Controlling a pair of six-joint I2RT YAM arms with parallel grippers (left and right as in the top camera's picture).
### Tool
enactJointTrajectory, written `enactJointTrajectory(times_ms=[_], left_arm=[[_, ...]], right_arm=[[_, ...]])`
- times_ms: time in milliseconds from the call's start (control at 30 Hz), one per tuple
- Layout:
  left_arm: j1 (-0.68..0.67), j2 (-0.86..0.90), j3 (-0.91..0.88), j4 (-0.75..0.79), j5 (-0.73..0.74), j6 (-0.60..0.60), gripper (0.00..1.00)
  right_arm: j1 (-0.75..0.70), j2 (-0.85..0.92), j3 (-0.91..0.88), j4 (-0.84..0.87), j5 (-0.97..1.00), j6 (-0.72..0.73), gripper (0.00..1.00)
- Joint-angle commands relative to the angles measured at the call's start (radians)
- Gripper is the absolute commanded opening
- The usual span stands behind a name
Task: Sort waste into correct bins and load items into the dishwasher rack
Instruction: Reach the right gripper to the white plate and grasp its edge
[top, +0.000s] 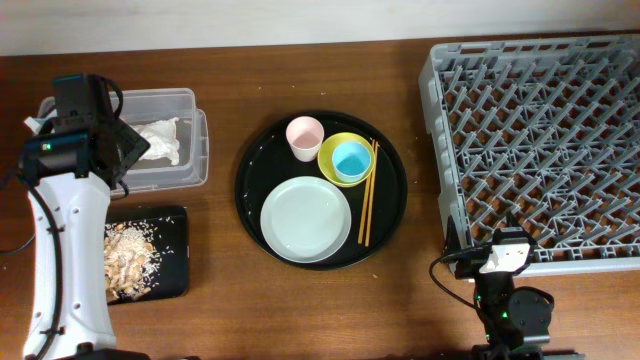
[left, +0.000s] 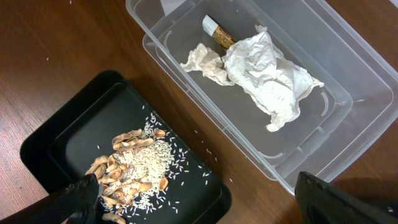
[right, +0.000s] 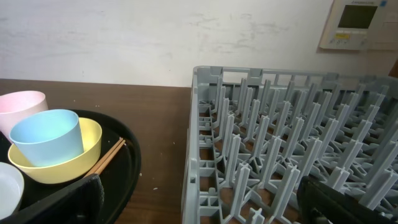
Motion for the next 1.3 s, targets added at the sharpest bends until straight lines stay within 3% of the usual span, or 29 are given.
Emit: enactJointTrajectory(times_ms=[0,167,200,233,267,367,433,500,533,600,667,733,767,833,867,1000,1067,1133,1200,1267], left_arm=[[0.002,-0.003,0.002,-0.002,-0.018,0.005,0.99],[0.003,-0.003,0.002,-0.002,-0.018,0.005,0.99],[0.002,-0.003,0.002,-0.002,-0.018,0.005,0.99],[0.002,-0.003,0.002,-0.002,-0.018,0.005,0.99],[0.002,-0.003,0.002,-0.002,-0.018,0.005,0.99],[0.002,-0.003,0.002,-0.002,-0.018,0.005,1.00],[0.002,-0.003,0.002,-0.002,-0.018,0.005,0.99],[0.002,-0.003,0.002,-0.002,-0.018,0.005,0.99],[0.002,-0.003,0.002,-0.002,-0.018,0.005,0.99],[0.002,-0.003,0.002,-0.002,-0.018,0.005,0.99],[0.002,-0.003,0.002,-0.002,-0.018,0.005,0.99],[0.002,-0.003,0.002,-0.002,-0.018,0.005,0.99],[0.002,-0.003,0.002,-0.002,-0.018,0.005,0.99],[0.002,-0.003,0.002,-0.002,-0.018,0.005,0.99],[0.002,-0.003,0.002,-0.002,-0.018,0.005,0.99],[0.002,-0.003,0.002,-0.002,-0.018,0.005,1.00],[0.002,-0.003,0.002,-0.002,-0.018,0.005,0.99],[0.002,-0.003,0.002,-0.002,-0.018,0.005,0.99],[0.003,-0.003,0.002,-0.002,-0.018,0.005,0.99],[0.002,-0.003,0.002,-0.002,-0.018,0.005,0.99]], right_arm=[[-0.005,-0.006,-0.006,-0.006,0.009,-0.006,0.98],[-0.003,-0.006,-0.006,0.010,-0.023,-0.005,0.98],[-0.003,-0.006,-0.006,0.014,-0.199,0.022,0.98],[-0.003,-0.006,-0.006,0.094,-0.722,0.318,0.98],[-0.003,-0.006,-0.006,0.198,-0.968,0.529,0.98],[-0.003,-0.006,-0.006,0.541,-0.960,0.782,0.98],[-0.004,-0.003,0.011,0.566,-0.879,0.826,0.98],[-0.005,0.031,0.108,0.495,-0.782,0.777,0.98],[-0.005,0.078,0.193,0.395,-0.754,0.676,0.98],[-0.004,0.322,0.506,-0.045,-0.614,0.351,0.98],[-0.002,0.658,0.866,-0.402,-0.589,0.152,0.98],[0.058,0.956,1.204,-0.721,-0.442,0.089,0.98],[0.194,1.151,1.424,-0.903,-0.254,0.072,0.98],[0.451,1.379,1.621,-1.019,-0.022,0.072,0.98],[0.543,1.456,1.653,-1.015,-0.011,0.072,0.98],[0.803,1.744,1.659,-0.910,-0.319,0.102,0.98],[0.841,1.849,1.659,-0.880,-0.297,0.107,0.98],[0.830,1.875,1.659,-0.919,-0.051,0.395,0.98],[0.807,1.864,1.659,-1.025,0.199,0.564,0.98],[0.737,1.864,1.659,-1.149,0.274,0.632,0.98]])
